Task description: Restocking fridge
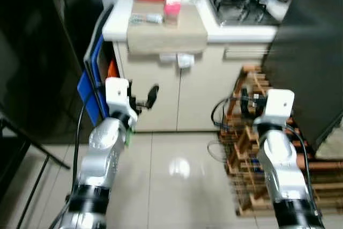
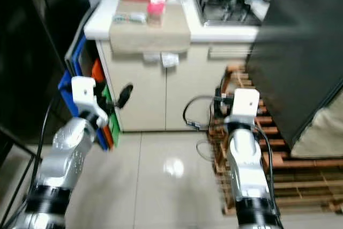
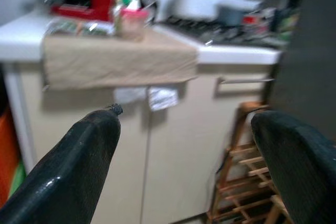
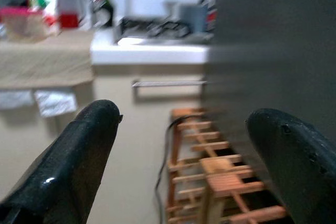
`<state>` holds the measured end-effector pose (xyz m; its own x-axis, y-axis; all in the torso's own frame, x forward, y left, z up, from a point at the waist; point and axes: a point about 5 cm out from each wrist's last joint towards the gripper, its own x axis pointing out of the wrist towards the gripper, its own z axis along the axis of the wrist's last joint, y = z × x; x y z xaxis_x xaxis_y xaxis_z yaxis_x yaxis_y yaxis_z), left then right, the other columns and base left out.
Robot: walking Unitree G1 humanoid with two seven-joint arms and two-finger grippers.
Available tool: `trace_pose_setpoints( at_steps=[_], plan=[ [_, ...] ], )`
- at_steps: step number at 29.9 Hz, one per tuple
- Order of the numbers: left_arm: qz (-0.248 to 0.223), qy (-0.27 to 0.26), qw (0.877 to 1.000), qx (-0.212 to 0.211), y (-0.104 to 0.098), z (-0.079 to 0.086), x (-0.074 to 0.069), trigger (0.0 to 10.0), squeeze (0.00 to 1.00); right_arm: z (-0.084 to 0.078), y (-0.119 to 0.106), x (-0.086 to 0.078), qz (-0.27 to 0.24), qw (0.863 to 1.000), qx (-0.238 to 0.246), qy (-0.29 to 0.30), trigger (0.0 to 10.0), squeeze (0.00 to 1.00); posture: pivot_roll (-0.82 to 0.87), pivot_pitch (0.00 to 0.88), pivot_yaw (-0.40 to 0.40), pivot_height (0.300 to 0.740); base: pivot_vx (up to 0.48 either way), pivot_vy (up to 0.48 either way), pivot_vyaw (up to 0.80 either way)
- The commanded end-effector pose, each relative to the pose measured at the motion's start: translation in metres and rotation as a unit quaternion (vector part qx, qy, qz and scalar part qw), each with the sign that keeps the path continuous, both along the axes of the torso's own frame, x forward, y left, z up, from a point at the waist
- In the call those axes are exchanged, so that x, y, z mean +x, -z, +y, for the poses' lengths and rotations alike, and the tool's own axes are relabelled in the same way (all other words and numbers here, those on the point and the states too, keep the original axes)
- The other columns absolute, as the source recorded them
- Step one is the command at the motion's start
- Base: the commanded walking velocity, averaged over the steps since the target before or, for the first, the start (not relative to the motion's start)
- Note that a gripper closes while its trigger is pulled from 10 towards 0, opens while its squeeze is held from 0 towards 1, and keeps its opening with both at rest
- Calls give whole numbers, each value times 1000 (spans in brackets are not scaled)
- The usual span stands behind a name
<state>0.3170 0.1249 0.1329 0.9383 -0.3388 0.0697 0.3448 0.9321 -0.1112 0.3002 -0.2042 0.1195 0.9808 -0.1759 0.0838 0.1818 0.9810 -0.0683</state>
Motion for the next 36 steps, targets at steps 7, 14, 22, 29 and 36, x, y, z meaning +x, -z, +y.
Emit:
trace_pose_setpoints(
  at_steps=[7, 14, 22, 29, 36],
  plan=[
    [4, -44, 999, 23, -3, 14, 14, 10000, 0, 8, -4, 1, -21, 1000, 8, 4, 10000, 12, -96, 0, 50, 740, 0, 273, -579],
    [41, -132, 990, -7, 19, 50, -2, 10000, 0, 1, 2, -11, -12, 1000, -3, 4, 10000, 35, -102, 0, 48, 740, 0, 0, -571],
    [22, -93, 995, 41, 19, 46, -6, 10000, 0, 1, 15, -19, 13, 1000, -13, -10, 10000, 71, -88, 0, 26, 740, 0, 0, -573],
    [-9, -51, 999, 16, 1, 25, 1, 10000, 0, 6, 6, -12, -3, 1000, -10, -14, 10000, 78, -96, 0, 34, 740, 328, -76, -593],
    [-18, -32, 999, 12, 0, 16, 1, 10000, 0, 4, -1, -9, -15, 1000, -14, -9, 10000, 118, -104, 0, 31, 740, 444, 0, -602]
  ],
)
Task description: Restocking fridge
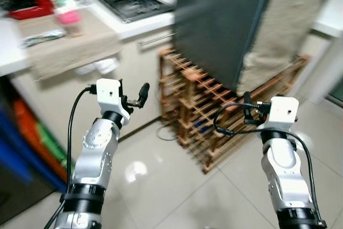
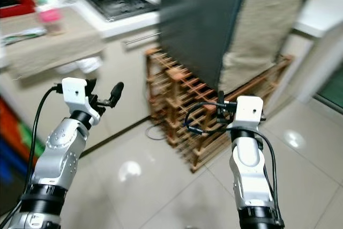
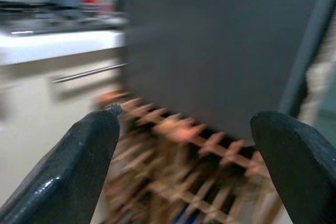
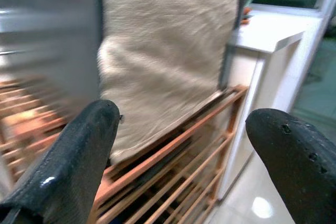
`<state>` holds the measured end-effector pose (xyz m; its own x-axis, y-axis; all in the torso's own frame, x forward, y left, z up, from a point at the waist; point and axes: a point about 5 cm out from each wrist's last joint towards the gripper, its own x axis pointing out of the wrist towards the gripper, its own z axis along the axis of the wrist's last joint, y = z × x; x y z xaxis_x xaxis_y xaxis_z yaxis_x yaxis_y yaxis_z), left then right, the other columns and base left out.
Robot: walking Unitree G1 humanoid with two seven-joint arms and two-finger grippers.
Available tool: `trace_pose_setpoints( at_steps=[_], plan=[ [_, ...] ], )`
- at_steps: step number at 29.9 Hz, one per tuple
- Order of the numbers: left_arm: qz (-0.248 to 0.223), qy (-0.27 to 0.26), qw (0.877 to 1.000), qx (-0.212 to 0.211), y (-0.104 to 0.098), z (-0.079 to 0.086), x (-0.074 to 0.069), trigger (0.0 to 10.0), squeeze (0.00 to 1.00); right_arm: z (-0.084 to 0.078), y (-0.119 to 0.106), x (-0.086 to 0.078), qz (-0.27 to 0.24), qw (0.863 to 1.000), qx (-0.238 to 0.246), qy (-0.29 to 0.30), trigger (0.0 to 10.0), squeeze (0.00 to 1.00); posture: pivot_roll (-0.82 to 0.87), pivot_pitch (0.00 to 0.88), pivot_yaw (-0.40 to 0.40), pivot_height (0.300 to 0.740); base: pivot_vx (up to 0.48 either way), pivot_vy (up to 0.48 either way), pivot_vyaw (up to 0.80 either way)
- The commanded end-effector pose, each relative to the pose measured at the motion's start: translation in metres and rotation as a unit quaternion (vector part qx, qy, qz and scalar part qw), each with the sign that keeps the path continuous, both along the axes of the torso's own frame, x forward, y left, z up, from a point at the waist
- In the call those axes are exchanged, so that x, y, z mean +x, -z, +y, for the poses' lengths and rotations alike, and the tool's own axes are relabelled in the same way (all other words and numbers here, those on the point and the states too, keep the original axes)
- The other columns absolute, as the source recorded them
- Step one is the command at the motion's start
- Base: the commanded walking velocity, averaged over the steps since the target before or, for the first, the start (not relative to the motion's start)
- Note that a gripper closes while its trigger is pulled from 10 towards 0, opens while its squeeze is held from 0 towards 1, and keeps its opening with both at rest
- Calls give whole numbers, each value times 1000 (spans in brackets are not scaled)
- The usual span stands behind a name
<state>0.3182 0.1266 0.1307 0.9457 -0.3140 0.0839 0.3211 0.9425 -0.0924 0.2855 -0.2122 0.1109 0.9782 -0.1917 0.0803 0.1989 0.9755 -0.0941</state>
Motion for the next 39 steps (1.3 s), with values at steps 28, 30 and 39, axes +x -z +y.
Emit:
trace_pose_setpoints(
  at_steps=[28, 30, 39],
  plan=[
    [21, -96, 994, 42, 4, 33, 12, 10000, 0, 6, -10, 6, -20, 1000, 3, -5, 10000, 208, -108, 0, 33, 740, 33, 0, -600],
    [16, -89, 995, 39, 2, 31, 13, 10000, 0, 6, -10, 6, -20, 1000, 4, -7, 10000, 212, -109, 0, 34, 740, 0, 0, -619],
    [9, -71, 997, 36, 0, 21, 11, 10000, 0, 9, -10, 7, -18, 1000, 2, -13, 10000, 224, -114, 0, 38, 740, 0, 0, -617]
  ],
)
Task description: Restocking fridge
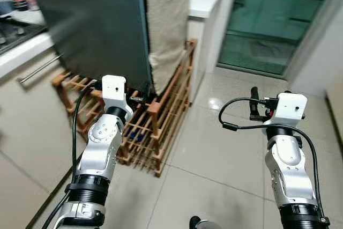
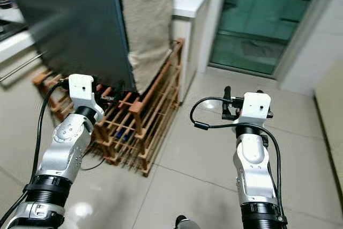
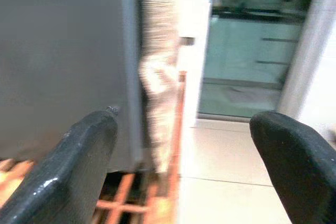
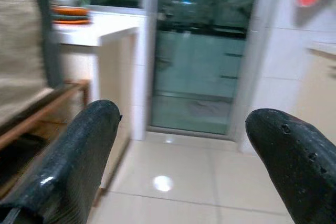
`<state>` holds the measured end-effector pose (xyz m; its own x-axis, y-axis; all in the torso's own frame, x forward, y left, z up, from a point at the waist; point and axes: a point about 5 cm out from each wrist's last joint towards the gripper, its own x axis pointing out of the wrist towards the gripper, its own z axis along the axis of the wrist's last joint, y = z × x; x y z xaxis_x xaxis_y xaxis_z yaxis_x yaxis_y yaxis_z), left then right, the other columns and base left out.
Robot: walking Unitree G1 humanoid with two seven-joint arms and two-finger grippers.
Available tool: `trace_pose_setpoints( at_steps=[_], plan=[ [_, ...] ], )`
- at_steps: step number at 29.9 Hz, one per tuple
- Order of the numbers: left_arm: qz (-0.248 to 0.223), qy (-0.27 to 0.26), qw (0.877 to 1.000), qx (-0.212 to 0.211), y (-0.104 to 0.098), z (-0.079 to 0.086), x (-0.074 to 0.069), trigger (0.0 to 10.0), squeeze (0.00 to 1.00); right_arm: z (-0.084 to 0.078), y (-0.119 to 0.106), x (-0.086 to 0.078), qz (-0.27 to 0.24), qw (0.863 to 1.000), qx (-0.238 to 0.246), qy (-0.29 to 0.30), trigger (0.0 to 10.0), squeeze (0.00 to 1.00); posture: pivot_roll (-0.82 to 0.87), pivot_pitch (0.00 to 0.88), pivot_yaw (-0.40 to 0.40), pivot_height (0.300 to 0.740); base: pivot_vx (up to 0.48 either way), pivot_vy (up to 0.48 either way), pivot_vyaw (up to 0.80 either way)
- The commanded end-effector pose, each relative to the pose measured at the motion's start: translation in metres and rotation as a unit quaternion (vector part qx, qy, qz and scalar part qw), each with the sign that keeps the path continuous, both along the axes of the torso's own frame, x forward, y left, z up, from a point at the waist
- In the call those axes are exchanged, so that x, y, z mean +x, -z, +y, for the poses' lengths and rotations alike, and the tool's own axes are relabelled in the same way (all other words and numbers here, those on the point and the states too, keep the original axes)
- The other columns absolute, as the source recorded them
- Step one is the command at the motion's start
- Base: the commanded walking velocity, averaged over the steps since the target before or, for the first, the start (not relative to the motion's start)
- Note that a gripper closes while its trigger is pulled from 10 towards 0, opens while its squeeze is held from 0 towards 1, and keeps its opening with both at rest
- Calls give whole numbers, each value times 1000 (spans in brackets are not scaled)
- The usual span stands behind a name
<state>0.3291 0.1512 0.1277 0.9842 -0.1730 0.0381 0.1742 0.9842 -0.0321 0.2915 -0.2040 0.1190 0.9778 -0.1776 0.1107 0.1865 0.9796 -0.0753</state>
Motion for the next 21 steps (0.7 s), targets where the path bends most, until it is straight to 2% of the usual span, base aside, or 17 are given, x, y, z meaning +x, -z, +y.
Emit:
trace_pose_setpoints(
  at_steps=[1, 4, 10, 13, 14, 16, 21],
  plan=[
    [-6, 1, 1000, -1, -4, -3, 0, 10000, 0, 2, -3, 2, -3, 1000, -3, -10, 10000, 224, -113, 0, 38, 740, 0, 0, -619],
    [-9, -14, 1000, -17, -7, -3, 2, 10000, 0, 5, -8, 4, -19, 1000, -1, -13, 10000, 196, -114, 0, 38, 732, 0, 0, -521],
    [-23, -23, 999, -27, -18, -5, 5, 10000, 0, 11, -18, 10, -31, 999, -17, -30, 10000, 165, -110, 0, 38, 732, 0, 0, 0],
    [-30, -39, 998, -34, -24, -3, 6, 10000, 0, 12, -28, 10, -52, 998, -36, -30, 10000, 157, -107, 0, 40, 732, 0, 0, 0],
    [-61, -55, 996, -30, -33, 0, 4, 10000, 0, 13, -43, 8, -90, 994, -55, -28, 10000, 157, -112, 0, 42, 732, 0, 0, 0],
    [-83, -78, 993, -31, -42, 5, 2, 10000, 0, 11, -55, 8, -116, 992, -53, -22, 10000, 165, -112, 0, 42, 732, 0, 0, 0],
    [-102, -79, 991, -28, -57, 3, 4, 10000, 0, 10, -56, 9, -115, 992, -42, -19, 10000, 165, -108, 0, 38, 732, 0, 0, 0]
  ],
)
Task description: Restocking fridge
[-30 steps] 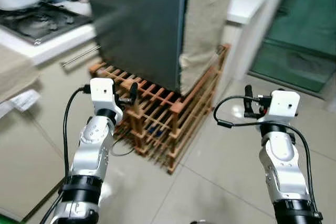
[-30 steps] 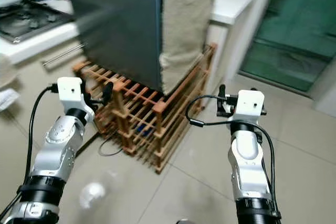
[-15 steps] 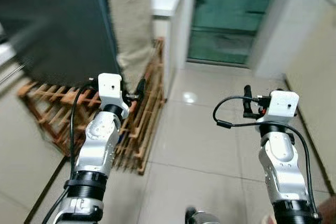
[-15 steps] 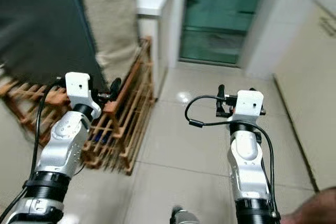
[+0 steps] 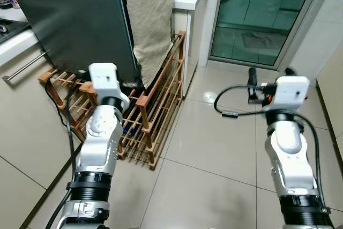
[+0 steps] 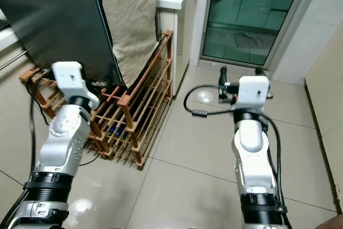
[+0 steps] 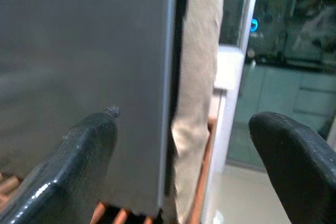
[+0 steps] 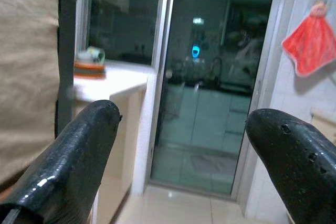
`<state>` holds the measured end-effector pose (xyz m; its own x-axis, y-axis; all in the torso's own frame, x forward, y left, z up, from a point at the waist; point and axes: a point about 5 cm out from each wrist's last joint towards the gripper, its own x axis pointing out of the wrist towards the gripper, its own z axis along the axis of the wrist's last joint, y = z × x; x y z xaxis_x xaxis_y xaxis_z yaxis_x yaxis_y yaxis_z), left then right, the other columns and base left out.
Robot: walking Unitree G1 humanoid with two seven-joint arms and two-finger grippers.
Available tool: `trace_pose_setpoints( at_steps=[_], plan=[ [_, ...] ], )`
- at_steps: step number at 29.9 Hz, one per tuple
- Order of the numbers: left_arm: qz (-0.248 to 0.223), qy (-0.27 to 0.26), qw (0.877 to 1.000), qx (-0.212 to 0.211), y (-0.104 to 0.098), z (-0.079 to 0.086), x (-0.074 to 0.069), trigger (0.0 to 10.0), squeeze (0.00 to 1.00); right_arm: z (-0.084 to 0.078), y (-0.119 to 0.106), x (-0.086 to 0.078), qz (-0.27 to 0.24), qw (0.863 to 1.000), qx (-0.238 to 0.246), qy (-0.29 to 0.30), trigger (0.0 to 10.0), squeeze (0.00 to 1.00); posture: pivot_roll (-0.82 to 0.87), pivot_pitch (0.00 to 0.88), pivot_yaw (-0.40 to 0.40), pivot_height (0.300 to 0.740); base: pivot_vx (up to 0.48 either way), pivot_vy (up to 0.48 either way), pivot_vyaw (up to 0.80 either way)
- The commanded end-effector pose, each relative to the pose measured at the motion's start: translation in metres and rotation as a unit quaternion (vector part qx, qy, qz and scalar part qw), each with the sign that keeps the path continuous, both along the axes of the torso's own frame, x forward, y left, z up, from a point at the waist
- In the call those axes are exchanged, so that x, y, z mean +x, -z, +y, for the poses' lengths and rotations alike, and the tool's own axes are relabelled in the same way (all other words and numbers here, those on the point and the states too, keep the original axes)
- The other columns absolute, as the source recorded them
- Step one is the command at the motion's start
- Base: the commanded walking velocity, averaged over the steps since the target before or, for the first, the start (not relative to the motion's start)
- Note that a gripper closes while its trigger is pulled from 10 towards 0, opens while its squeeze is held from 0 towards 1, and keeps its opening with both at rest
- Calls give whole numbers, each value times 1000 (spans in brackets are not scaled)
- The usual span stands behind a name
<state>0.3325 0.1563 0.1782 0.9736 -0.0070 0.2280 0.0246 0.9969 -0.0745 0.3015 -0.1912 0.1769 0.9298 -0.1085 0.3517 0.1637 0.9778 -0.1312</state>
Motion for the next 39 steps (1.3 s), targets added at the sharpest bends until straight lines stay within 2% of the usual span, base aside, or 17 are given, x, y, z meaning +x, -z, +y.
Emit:
trace_pose_setpoints(
  at_steps=[1, 5, 8, 10, 14, 16, 17, 18, 19, 21, 23, 27, 32, 39],
  plan=[
    [-12, 4, 1000, 5, -8, -4, 0, 10000, 0, -3, 3, -1, 6, 1000, 9, 3, 10000, 165, -107, 0, 38, 732, 0, 0, 0],
    [-18, 9, 1000, -17, -12, -6, -1, 10000, 0, 1, -1, -1, -1, 1000, 5, -4, 10000, 165, -106, 0, 38, 732, 0, 0, 0],
    [-17, 22, 1000, -1, -11, -11, -2, 10000, 0, 7, -11, -1, -18, 1000, -4, -12, 10000, 169, -104, 0, 36, 732, 0, 0, 0],
    [-10, 19, 1000, -5, -7, -10, -2, 10000, 0, 10, -14, -2, -26, 999, -12, -19, 10000, 165, -104, 0, 36, 732, 0, 0, 0],
    [-12, 26, 1000, 12, -8, -14, -2, 10000, 0, 8, -10, 0, -15, 1000, -8, -17, 10000, 169, -107, 0, 33, 732, 0, 0, 0],
    [-20, 27, 999, 20, -10, -16, -3, 10000, 0, 10, -15, -1, -28, 999, -20, -16, 10000, 165, -106, 0, 33, 732, 0, 0, 0],
    [-30, 26, 999, 16, -15, -16, -3, 10000, 0, 14, -27, -4, -58, 997, -42, -18, 10000, 169, -105, 0, 35, 732, 0, 0, 0],
    [-30, 26, 999, 16, -15, -16, -3, 10000, 0, 14, -27, -4, -58, 997, -42, -18, 10000, 169, -105, 0, 35, 732, 0, 0, 0],
    [-52, 21, 998, -2, -25, -14, -4, 10000, 0, 21, -47, -8, -107, 991, -71, -23, 10000, 169, -108, 0, 35, 732, 0, 0, 0],
    [-82, 9, 996, -30, -40, -11, -5, 10000, 0, 23, -59, -10, -131, 988, -75, -26, 10000, 169, -108, 0, 35, 732, 0, 0, 0],
    [-93, 0, 995, -28, -48, -10, -4, 10000, 0, 23, -58, -9, -129, 989, -70, -25, 10000, 173, -105, 0, 33, 732, 0, 0, 0],
    [-95, -5, 995, -14, -49, -9, -2, 10000, 0, 20, -51, -6, -114, 991, -64, -22, 10000, 173, -103, 0, 34, 732, 0, 0, 0],
    [-101, 3, 995, -22, -51, -10, -4, 10000, 0, 21, -50, -5, -108, 992, -60, -22, 10000, 173, -104, 0, 34, 732, 416, 0, 0],
    [-102, -2, 994, -27, -51, -10, -3, 10000, 0, 18, -34, -1, -68, 996, -45, -22, 10000, 173, -104, 0, 32, 732, 476, 0, 0]
  ],
)
